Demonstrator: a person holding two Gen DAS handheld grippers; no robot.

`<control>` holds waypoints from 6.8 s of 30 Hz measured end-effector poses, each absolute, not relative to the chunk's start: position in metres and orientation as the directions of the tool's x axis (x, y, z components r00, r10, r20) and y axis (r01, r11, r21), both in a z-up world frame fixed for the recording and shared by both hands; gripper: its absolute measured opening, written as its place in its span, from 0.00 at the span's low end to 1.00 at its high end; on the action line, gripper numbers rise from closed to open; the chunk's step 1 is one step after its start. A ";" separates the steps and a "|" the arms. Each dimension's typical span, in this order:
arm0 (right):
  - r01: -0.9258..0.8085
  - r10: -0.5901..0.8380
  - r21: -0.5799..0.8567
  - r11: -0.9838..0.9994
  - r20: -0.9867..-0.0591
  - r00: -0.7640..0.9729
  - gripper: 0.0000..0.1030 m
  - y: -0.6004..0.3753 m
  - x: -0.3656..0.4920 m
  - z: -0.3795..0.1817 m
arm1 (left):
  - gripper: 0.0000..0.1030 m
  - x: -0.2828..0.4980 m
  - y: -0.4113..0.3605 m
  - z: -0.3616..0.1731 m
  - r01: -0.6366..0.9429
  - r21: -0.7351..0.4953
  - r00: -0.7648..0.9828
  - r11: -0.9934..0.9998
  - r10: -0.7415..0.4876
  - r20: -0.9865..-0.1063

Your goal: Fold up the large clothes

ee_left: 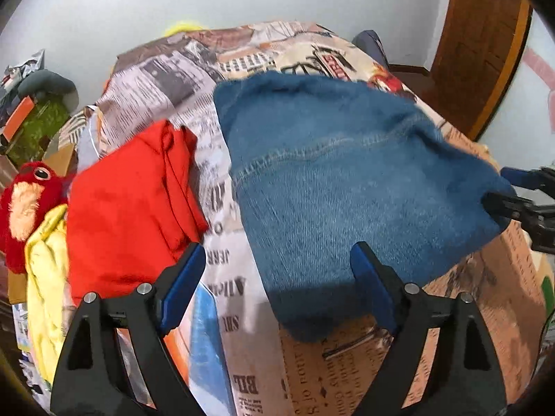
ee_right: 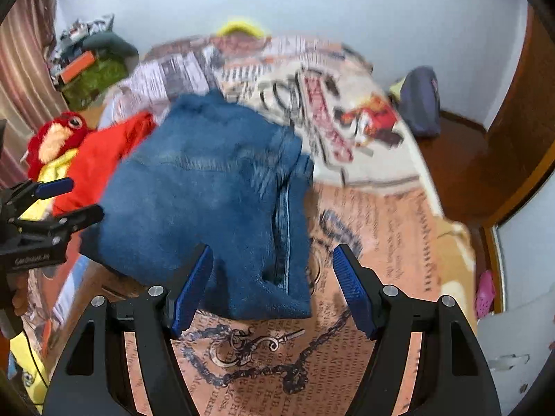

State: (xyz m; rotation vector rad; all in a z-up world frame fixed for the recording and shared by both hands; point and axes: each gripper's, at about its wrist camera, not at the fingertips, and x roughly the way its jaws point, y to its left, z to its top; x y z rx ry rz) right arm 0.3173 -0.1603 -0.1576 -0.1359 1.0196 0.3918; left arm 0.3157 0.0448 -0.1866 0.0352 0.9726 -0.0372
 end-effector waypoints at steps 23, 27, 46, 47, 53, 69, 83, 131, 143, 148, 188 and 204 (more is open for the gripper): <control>-0.385 0.362 0.203 0.900 -0.840 0.404 0.71 -0.162 0.354 -0.162 | 0.89 0.340 0.073 -0.168 0.009 -0.019 0.624 1.000 -0.021 -0.781; -0.405 0.408 0.258 0.877 -0.845 0.345 0.71 -0.154 0.374 -0.174 | 0.89 0.367 0.084 -0.183 0.043 -0.184 0.558 0.982 -0.176 -0.811; -0.219 0.673 0.649 0.729 -0.738 0.054 0.79 -0.158 0.453 -0.247 | 0.92 0.452 0.117 -0.273 -0.107 -0.699 0.369 0.707 -0.625 -0.688; -0.220 0.681 0.657 0.722 -0.730 0.055 0.79 -0.160 0.452 -0.248 | 0.92 0.453 0.117 -0.275 -0.113 -0.711 0.374 0.694 -0.633 -0.678; -0.223 0.665 0.638 0.737 -0.744 0.066 0.63 -0.159 0.444 -0.234 | 0.77 0.449 0.115 -0.269 -0.133 -0.739 0.386 0.660 -0.652 -0.652; -0.399 0.649 0.547 0.736 -0.737 0.187 0.35 -0.114 0.368 -0.126 | 0.54 0.364 0.131 -0.134 0.007 -0.670 0.542 0.742 -0.566 -0.621; -0.553 0.732 0.539 0.635 -0.649 0.209 0.35 0.015 0.360 -0.070 | 0.54 0.307 0.261 -0.062 0.012 -0.618 0.710 0.786 -0.442 -0.548; -0.593 0.465 0.221 0.774 -0.834 0.296 0.56 0.055 0.318 -0.157 | 0.69 0.213 0.303 -0.159 -0.287 -0.187 0.639 0.940 0.042 -0.768; -0.694 0.695 0.191 0.695 -0.428 0.578 0.56 0.007 0.192 0.018 | 0.69 0.089 0.208 0.030 -0.194 -0.068 0.930 0.979 0.161 -0.330; -0.705 0.708 0.112 0.701 -0.235 0.666 0.56 -0.008 0.132 0.052 | 0.69 0.033 0.168 0.061 -0.210 -0.017 0.966 0.978 0.205 -0.159; -0.554 0.553 0.064 0.830 -0.219 0.804 0.95 -0.024 0.082 0.033 | 1.00 -0.012 0.128 0.028 -0.316 -0.030 0.941 0.948 0.309 -0.135; -0.556 0.555 0.066 0.828 -0.230 0.799 0.95 -0.024 0.083 0.036 | 1.00 -0.008 0.128 0.026 -0.319 -0.042 0.939 0.947 0.310 -0.150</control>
